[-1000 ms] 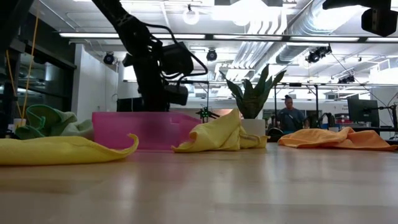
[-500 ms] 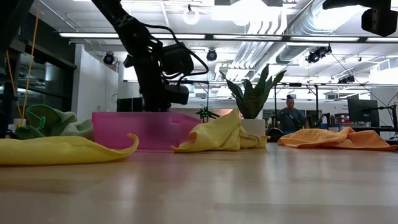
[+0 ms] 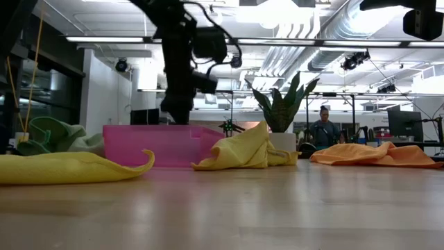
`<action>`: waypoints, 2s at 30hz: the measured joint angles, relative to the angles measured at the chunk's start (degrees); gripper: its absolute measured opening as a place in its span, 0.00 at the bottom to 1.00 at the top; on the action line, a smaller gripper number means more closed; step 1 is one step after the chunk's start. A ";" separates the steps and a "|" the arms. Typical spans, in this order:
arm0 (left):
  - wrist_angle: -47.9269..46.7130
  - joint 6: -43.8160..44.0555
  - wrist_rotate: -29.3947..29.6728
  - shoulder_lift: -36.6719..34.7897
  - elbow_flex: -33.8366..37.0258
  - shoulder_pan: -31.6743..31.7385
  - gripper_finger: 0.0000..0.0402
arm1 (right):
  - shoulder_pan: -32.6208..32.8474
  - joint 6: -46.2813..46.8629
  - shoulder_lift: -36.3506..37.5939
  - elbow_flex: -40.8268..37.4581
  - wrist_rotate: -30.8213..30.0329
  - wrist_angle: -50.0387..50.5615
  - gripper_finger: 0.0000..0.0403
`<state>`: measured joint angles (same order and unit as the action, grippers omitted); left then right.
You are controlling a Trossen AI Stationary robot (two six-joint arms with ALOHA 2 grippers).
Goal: Fold microfiber towels
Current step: Fold the bottom yellow microfiber cloth
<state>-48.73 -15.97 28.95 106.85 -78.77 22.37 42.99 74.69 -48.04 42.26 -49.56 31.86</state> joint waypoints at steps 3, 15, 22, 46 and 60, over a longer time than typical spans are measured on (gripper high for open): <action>-8.26 0.75 -0.21 -0.07 -5.60 0.08 0.54 | 0.01 -0.07 -0.01 0.02 0.00 0.00 0.00; 11.12 24.51 -25.94 -22.27 -1.02 -2.68 0.53 | 0.00 -1.67 -0.01 0.01 -1.08 0.02 0.00; 38.30 34.48 -22.87 -39.93 19.61 -15.88 0.53 | 0.00 -5.17 -0.01 0.01 -3.03 -1.49 0.00; 57.09 44.17 -3.20 -49.94 39.57 -35.91 0.53 | -0.01 -22.65 0.01 0.02 -7.28 -4.50 0.00; -24.83 66.61 -34.32 -41.42 27.01 -23.61 0.51 | -9.91 -23.73 0.01 0.02 -4.13 -4.00 0.00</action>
<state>-73.56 50.65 -5.38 65.43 -51.76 -1.24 33.09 50.96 -48.03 42.28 -53.69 27.86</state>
